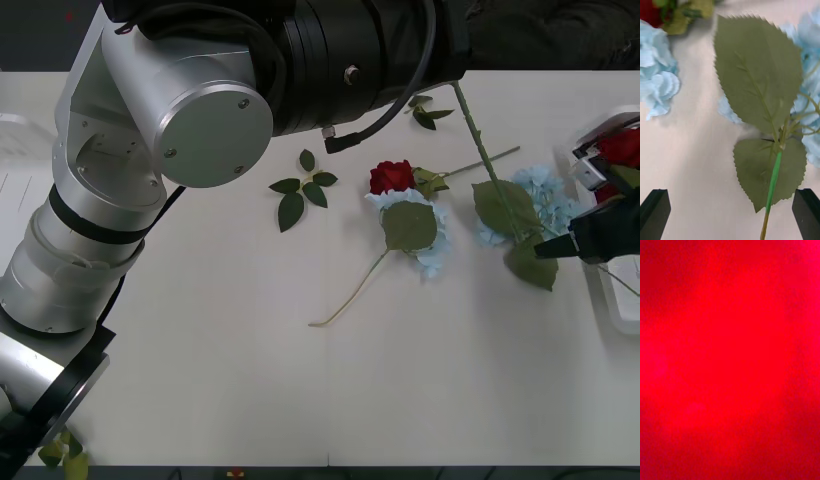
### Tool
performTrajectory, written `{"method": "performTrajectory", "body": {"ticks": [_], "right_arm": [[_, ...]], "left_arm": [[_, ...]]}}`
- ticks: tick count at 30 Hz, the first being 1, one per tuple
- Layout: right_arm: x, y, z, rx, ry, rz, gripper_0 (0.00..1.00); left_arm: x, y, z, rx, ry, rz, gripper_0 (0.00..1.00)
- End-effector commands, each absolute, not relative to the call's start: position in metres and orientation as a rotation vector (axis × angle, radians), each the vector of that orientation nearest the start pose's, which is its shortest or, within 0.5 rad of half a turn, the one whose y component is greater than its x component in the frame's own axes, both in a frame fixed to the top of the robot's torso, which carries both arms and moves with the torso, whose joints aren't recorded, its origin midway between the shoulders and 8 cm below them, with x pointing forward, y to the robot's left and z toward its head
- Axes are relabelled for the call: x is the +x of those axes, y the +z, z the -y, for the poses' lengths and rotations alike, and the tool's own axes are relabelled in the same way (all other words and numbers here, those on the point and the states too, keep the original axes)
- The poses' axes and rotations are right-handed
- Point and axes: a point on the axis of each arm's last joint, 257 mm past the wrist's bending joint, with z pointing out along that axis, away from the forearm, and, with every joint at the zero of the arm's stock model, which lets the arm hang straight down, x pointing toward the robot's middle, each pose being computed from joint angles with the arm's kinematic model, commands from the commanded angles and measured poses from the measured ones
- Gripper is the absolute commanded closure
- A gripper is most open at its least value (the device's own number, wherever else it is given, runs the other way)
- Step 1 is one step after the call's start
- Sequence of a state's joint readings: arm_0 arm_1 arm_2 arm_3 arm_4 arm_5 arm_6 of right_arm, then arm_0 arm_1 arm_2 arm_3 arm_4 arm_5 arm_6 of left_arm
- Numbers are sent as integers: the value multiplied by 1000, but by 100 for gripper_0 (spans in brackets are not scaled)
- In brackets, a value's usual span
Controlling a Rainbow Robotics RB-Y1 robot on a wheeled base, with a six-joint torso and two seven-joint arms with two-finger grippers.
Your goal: Place the red flowers into the right box and the blue flowers into the left box. If a person shows an open palm, hand one flower to the person first, then continue sorting.
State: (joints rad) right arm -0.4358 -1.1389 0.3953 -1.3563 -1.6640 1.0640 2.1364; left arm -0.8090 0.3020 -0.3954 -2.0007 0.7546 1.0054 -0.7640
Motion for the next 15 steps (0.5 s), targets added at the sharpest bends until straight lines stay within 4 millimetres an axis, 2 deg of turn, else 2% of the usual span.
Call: {"method": "performTrajectory", "body": {"ticks": [1,4,6,9,12,15], "right_arm": [[475,-191,355,-808,393,-2369,4],[475,-158,350,-870,424,-2294,4],[470,-130,338,-911,489,-2229,4],[457,-102,320,-957,578,-2177,4],[444,-85,306,-978,672,-2144,3],[420,-66,285,-1013,828,-2103,4]], "left_arm": [[439,51,134,359,-1220,-1844,100],[439,51,134,359,-1220,-1844,100],[439,51,134,359,-1220,-1844,100],[439,51,134,359,-1220,-1844,100],[439,51,134,359,-1220,-1844,100],[439,51,134,359,-1220,-1844,100]]}}
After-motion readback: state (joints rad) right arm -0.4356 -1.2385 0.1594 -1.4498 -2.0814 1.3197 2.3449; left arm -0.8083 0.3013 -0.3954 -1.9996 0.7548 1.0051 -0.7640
